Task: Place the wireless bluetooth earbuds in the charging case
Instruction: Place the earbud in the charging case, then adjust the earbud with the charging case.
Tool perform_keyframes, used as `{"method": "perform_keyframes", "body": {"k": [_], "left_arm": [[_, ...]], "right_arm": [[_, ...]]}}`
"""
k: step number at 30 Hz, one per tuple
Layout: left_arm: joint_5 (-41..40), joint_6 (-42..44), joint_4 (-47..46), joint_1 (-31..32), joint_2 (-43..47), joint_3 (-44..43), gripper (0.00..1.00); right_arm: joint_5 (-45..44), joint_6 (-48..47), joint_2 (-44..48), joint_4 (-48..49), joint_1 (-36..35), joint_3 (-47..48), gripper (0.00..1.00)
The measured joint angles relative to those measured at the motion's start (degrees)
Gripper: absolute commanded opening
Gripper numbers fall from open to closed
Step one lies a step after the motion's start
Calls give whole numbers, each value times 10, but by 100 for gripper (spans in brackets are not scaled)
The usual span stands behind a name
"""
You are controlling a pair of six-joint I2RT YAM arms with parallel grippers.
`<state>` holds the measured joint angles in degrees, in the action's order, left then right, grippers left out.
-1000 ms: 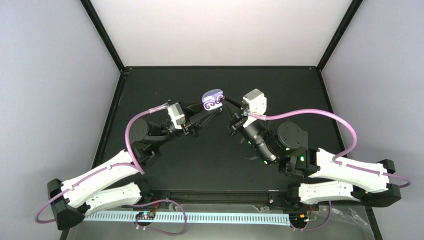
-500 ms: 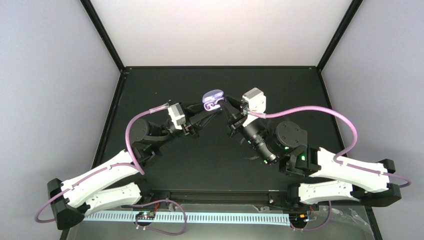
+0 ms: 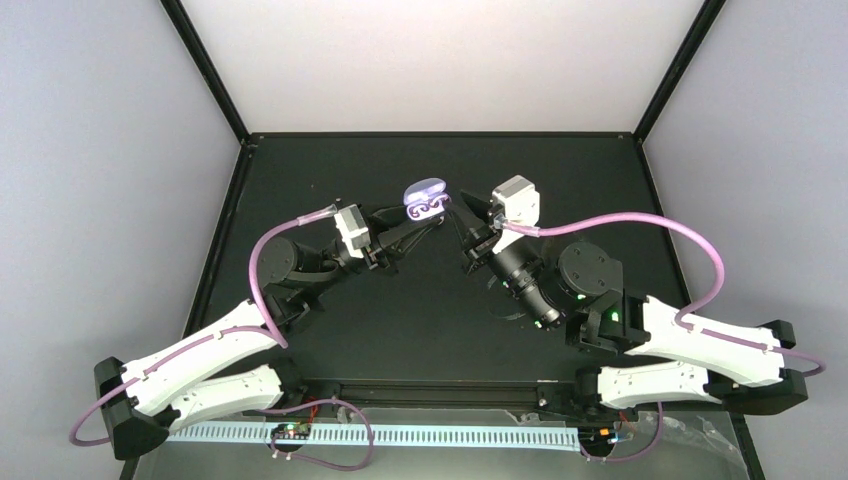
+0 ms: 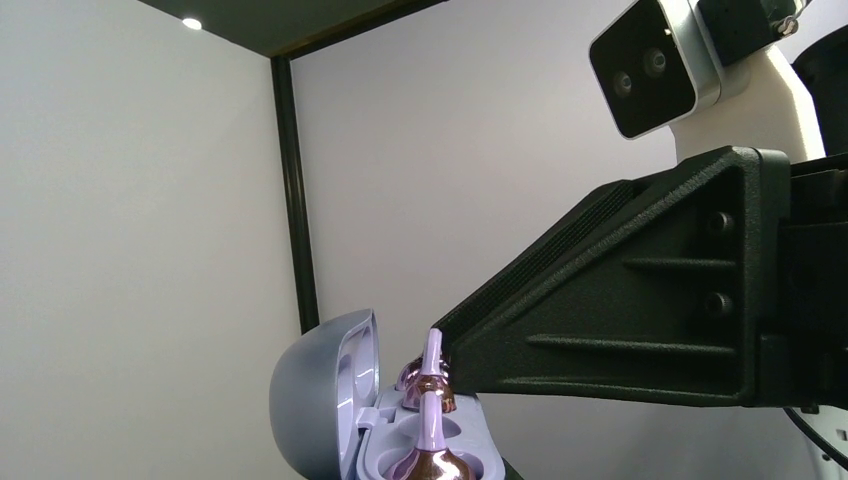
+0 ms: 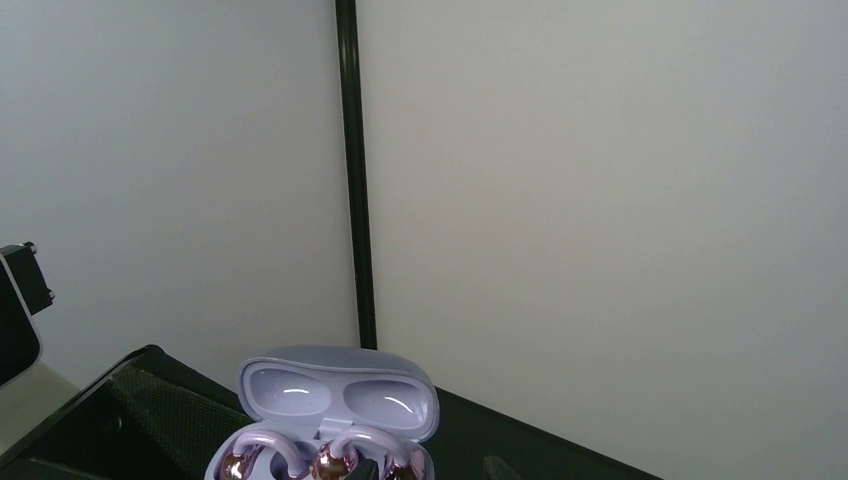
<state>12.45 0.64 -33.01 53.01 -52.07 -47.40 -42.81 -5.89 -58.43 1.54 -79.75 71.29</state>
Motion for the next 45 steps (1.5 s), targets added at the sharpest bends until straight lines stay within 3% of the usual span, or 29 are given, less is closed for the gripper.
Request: {"method": "perform_keyframes", "body": {"k": [7, 12, 20, 29, 39, 42, 45], "left_arm": [[-2, -7, 1, 0, 0, 0, 2], [-2, -9, 7, 0, 8, 1, 2], [58, -19, 25, 0, 33, 7, 2], [170, -58, 47, 1, 29, 8, 2], [216, -82, 63, 1, 21, 8, 2], [219, -83, 63, 1, 19, 8, 2], [221, -84, 65, 1, 17, 8, 2]], "right_arm": [[-3, 0, 4, -9, 0, 0, 32], [0, -4, 23, -38, 0, 6, 52], [43, 13, 59, -164, 0, 82, 70], [148, 36, 81, -266, 0, 83, 72], [186, 67, 122, -316, 0, 48, 90], [177, 75, 122, -309, 0, 47, 99], [172, 80, 119, -298, 0, 43, 100]]}}
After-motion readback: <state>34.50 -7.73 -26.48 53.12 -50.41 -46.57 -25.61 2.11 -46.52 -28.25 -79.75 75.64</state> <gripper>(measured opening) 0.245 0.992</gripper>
